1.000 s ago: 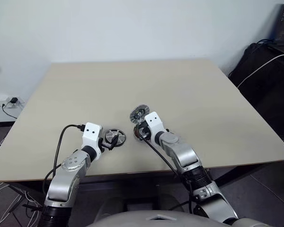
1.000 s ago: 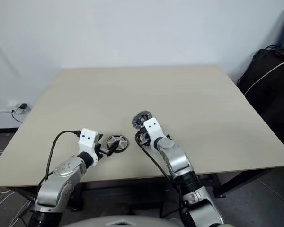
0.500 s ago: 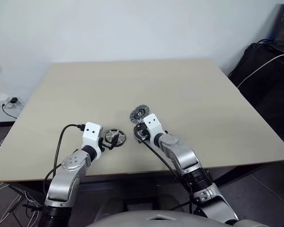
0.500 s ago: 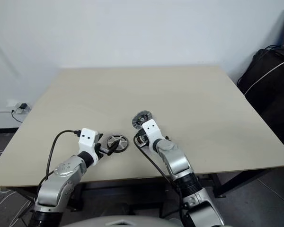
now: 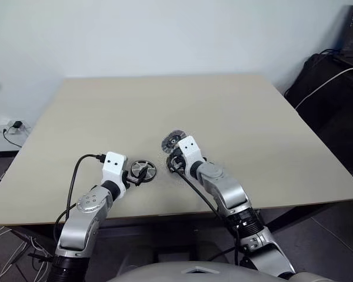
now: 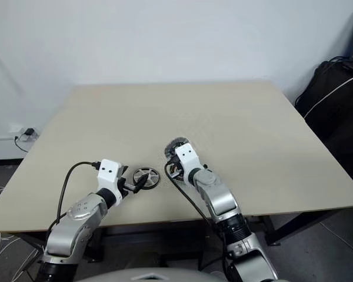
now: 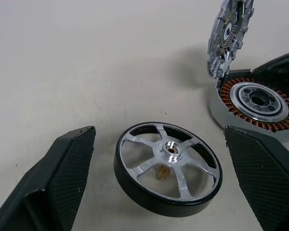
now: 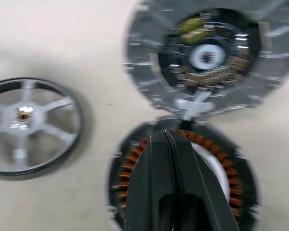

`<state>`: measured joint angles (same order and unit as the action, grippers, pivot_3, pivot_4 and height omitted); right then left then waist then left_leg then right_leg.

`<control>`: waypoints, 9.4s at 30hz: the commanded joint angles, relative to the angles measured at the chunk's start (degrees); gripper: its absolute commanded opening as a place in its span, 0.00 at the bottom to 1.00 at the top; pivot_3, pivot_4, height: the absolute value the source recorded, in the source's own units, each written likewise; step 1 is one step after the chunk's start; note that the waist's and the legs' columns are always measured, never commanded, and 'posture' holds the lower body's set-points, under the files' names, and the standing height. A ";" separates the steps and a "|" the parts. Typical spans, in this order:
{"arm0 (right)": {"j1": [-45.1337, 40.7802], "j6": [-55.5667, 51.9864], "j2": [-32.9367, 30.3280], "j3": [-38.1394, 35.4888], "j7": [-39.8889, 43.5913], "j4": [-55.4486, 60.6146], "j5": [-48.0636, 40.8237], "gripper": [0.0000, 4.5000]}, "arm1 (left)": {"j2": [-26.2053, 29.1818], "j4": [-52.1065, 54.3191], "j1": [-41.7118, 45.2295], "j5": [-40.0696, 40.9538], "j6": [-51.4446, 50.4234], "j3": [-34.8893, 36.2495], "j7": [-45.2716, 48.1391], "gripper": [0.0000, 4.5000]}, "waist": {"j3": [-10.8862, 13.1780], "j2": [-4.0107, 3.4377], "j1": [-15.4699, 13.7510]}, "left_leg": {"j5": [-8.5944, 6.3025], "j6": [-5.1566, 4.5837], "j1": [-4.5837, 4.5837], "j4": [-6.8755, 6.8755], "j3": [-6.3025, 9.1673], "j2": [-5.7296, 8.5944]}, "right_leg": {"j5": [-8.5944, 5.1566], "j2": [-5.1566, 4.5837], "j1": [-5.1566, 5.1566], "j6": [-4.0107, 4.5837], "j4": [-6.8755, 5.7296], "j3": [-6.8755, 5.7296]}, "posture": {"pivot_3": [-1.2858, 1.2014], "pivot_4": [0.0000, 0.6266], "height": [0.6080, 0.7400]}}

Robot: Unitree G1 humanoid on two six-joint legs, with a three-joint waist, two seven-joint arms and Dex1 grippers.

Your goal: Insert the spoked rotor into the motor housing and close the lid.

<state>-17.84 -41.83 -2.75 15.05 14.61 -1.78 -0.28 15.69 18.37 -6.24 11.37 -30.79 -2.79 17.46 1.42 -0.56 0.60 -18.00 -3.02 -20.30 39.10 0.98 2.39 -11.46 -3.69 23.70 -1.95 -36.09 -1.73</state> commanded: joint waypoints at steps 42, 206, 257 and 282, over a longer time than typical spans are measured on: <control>-0.59 2.53 -0.09 -0.86 -2.84 -0.26 1.71 0.00 | 0.01 2.18 0.17 0.12 0.79 0.72 -0.64 1.00 | 0.00 0.00 0.05 | -0.01 -0.01 -0.01 -0.01 0.00 -0.01 | -0.03 0.01 -0.01 0.04 0.00 0.01 | 0.52 0.00 1.00; 3.44 14.55 1.05 -2.75 0.12 -4.20 -1.43 0.00 | 0.24 2.65 0.37 0.20 0.00 0.78 -0.42 1.00 | -0.11 -0.11 -0.09 | -0.16 -0.26 0.28 -0.07 0.10 -0.01 | -0.05 -0.03 -0.09 0.04 0.07 -0.09 | 0.52 0.00 1.00; -12.68 -1.28 -19.01 15.38 21.97 -2.74 8.37 0.34 | -3.00 1.41 -0.68 0.01 2.67 1.23 -2.50 1.00 | -0.11 -0.07 -0.20 | -0.05 -0.09 -0.21 -0.03 0.18 0.01 | -0.07 -0.32 0.06 0.09 0.13 -0.24 | 0.52 0.00 1.00; -12.07 2.01 -12.71 15.05 19.77 -6.27 9.88 0.34 | -2.88 1.50 -0.50 -0.06 2.91 1.52 -2.37 1.00 | -0.13 -0.06 -0.11 | -0.01 -0.01 -0.20 -0.02 0.21 0.02 | -0.03 -0.31 0.05 0.05 0.11 -0.26 | 0.52 0.00 1.00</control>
<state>-28.76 -41.27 -15.77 31.42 35.68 -7.80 8.76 12.90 18.60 -7.53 11.39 -29.31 -1.67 15.06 1.29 -0.62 0.50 -18.00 -3.01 -20.51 39.09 1.19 2.41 -11.49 -3.99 23.75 -1.91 -35.99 -1.99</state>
